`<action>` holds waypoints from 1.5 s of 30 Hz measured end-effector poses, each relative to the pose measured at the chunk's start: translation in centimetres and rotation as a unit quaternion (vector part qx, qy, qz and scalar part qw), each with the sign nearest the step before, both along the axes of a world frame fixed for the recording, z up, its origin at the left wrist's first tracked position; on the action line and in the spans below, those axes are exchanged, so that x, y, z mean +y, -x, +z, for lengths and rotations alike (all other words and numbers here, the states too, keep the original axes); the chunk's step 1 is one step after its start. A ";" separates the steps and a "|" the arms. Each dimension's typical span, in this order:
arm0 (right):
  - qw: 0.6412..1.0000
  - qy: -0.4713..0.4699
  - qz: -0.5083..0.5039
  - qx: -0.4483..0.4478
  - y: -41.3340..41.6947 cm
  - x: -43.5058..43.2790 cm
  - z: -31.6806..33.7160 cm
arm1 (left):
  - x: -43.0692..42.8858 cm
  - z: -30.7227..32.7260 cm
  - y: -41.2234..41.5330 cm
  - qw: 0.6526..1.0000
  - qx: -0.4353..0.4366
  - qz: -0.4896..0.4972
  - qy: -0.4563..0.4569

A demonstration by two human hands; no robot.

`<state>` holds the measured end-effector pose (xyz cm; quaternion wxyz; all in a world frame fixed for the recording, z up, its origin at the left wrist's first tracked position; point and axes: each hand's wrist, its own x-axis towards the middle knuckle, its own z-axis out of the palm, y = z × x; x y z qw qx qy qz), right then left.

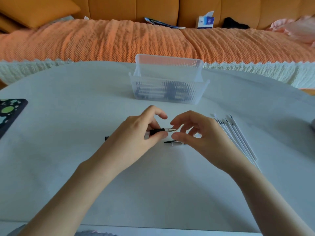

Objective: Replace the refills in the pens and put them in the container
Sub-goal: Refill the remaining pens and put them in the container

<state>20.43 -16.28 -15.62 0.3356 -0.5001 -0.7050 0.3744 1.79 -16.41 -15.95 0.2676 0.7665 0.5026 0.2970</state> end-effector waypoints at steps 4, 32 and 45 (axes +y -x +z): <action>1.000 0.000 -0.006 -0.021 0.4 -0.1 -0.2 | -0.2 0.1 -0.1 1.000 -0.005 -0.008 0.007; 0.999 -0.005 -0.013 -0.030 0.7 -0.2 0.0 | -0.2 0.3 -0.2 1.000 -0.025 -0.007 0.009; 1.000 -0.013 -0.008 -0.027 0.6 -0.2 0.1 | -0.2 0.5 -0.1 1.000 -0.028 -0.004 0.003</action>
